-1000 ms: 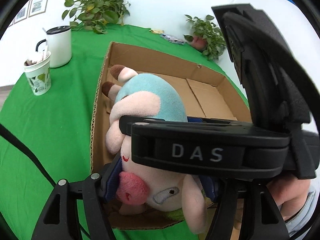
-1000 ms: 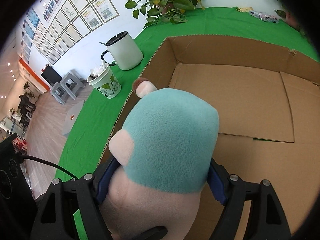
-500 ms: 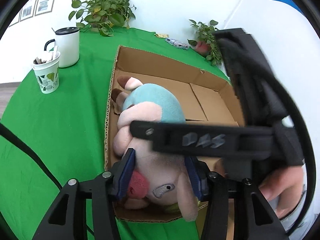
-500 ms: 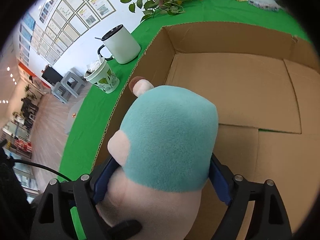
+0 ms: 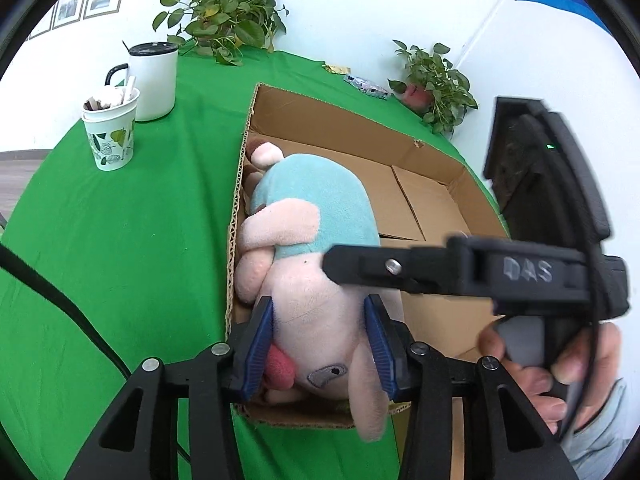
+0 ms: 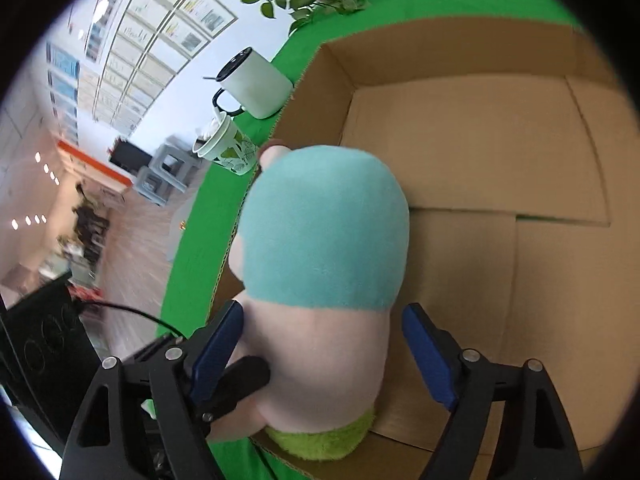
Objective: Organize objects
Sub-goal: 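Carry the plush pig with the left tool and lower it into the large box, then open the left tool to release the pig and withdraw both tools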
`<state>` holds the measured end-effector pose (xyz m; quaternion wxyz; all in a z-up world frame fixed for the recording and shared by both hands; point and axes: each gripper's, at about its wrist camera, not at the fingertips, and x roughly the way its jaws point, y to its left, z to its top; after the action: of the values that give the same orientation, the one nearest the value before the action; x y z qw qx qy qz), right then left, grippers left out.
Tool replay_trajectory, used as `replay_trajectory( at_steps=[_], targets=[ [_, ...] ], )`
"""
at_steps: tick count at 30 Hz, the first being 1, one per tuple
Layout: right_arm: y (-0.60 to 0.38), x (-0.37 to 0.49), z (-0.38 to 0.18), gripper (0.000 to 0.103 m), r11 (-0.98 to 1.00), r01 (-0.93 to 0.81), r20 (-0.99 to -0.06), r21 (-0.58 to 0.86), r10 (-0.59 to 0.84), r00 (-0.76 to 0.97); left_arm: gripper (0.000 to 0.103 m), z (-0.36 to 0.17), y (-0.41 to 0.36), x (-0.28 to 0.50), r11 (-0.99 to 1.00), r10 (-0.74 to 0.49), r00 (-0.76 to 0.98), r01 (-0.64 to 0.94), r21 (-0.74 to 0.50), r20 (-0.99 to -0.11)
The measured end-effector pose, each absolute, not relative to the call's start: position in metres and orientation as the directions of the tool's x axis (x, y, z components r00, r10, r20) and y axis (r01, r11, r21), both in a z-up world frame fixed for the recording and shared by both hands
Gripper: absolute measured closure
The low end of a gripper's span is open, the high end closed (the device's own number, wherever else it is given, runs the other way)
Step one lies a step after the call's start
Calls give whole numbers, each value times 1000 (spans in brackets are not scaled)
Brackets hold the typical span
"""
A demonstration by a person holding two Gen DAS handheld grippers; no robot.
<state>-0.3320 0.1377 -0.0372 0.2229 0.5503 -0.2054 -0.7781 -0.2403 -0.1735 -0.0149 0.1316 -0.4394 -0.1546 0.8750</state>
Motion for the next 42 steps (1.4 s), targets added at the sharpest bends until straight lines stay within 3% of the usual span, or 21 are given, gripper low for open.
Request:
replay_trajectory(
  at_steps=[5,12,15,17,20,23,26,35,37,42],
  targets=[
    [123,-327,-33,32,-851,144,-783,504,-521,-339,62,-3,-183,-220,-931,332,-613,-88,-355,-717],
    [122,-330,-37,30,-852,113,-774,511,-513,-370,62,7,-181,-197,-951,278,-639,-80,-298,-717],
    [139,-330,-41,27,-812,90,-742,577,-567,-357,49,15,-173,-185,-966,232,-658,-68,-250,-716],
    [155,-323,-34,27,-805,62,-728,590,-564,-389,35,24,-170,-172,-971,205,-696,-53,-235,-688],
    [178,-301,-4,27,-848,72,-716,525,-486,-502,22,43,-164,-149,-984,116,-768,-4,-177,-630],
    [200,-261,26,23,-917,55,-712,394,-343,-613,17,61,-149,-122,-995,21,-834,37,-94,-552],
    [213,-213,44,23,-968,30,-688,248,-198,-698,15,75,-129,-99,-998,10,-867,24,-62,-499],
    [236,-121,41,23,-993,-53,-624,105,-24,-781,15,85,-63,-47,-999,39,-870,-40,-9,-491],
    [239,-109,40,28,-995,-74,-614,70,15,-789,15,85,-52,-35,-1000,24,-870,-23,-8,-492],
    [248,-85,39,58,-994,-97,-601,43,52,-797,15,82,-36,-8,-999,49,-869,-32,-43,-492]
  ],
)
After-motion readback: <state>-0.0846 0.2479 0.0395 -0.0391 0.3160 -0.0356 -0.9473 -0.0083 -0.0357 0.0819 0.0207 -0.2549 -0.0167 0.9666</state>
